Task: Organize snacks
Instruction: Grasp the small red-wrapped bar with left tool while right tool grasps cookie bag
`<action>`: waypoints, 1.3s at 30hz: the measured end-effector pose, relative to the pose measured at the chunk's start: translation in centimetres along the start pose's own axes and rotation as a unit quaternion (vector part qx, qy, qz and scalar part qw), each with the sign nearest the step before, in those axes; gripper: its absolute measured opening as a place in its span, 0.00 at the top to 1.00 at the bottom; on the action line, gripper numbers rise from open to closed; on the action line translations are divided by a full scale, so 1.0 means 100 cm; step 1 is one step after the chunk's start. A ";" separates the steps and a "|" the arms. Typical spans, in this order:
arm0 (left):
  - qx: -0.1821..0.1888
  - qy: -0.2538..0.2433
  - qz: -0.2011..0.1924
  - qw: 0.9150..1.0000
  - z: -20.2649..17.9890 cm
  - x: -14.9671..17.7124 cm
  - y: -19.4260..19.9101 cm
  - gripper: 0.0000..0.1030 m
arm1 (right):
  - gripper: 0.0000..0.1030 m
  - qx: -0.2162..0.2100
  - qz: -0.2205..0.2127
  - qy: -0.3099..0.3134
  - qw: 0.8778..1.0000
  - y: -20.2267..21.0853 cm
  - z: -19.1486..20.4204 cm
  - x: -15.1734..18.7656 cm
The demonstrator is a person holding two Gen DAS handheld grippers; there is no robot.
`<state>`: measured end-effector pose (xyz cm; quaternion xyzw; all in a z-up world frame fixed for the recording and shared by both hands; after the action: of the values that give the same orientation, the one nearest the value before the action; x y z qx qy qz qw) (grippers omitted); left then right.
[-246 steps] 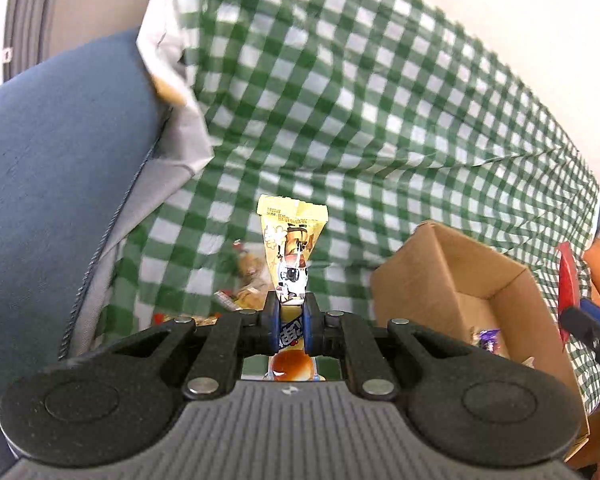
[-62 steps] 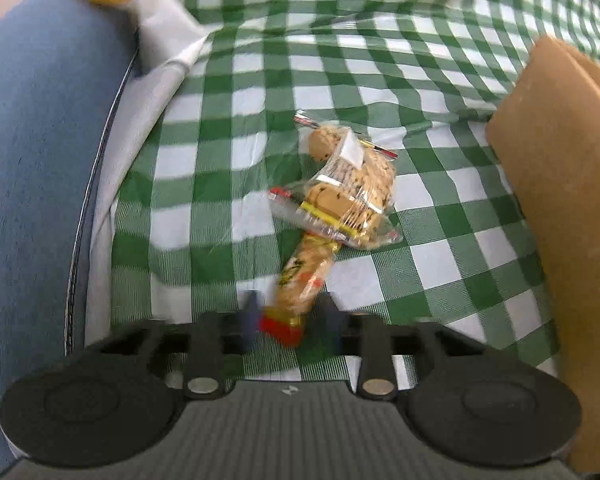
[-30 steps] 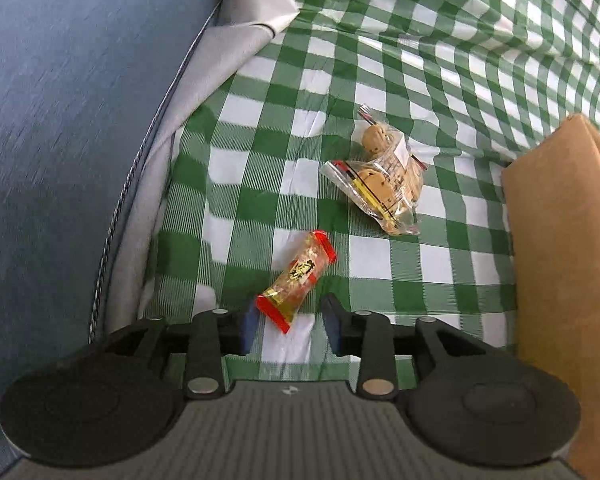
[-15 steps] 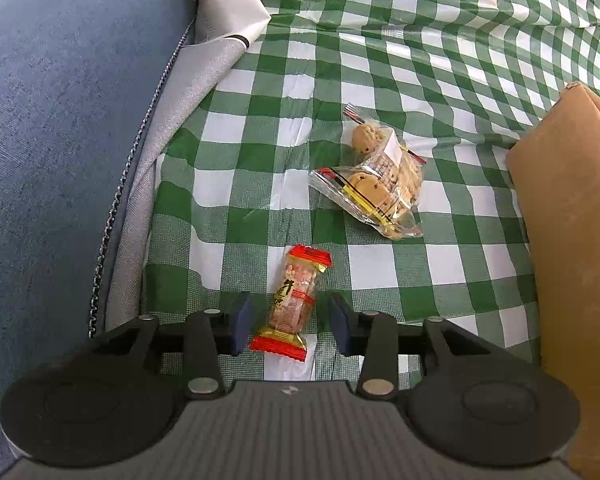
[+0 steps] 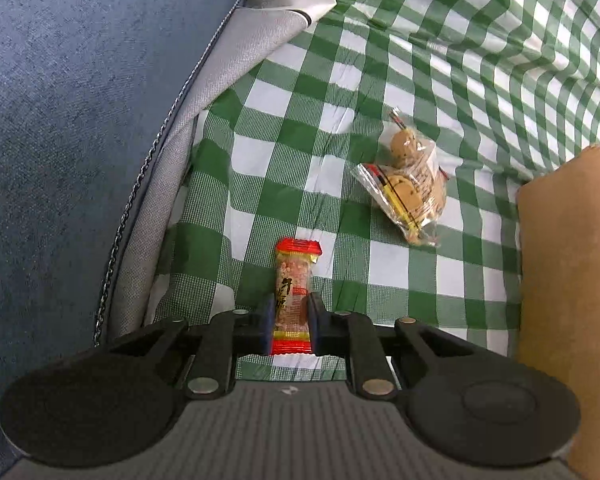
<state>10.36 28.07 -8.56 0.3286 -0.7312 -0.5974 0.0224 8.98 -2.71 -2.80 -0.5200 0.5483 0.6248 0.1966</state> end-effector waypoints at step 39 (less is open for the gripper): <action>0.009 0.080 -0.003 0.997 0.016 -0.004 0.000 0.83 | 0.01 -0.057 0.254 -0.216 0.941 -0.235 0.130 -0.031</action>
<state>10.01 29.68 -8.92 0.3778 -0.7315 -0.5625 0.0757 23.69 17.44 -13.25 -0.2267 0.5698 0.7815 0.1150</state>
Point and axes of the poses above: each gripper's, at about its wrist camera, not at the fingertips, and y roughly against the way its jaws point, z to its left, x to its underside, the point moved 3 cm from there along -y, roughly the way its jaws point, and after that the axes turned 8 degrees about x, right-handed, at the moved point
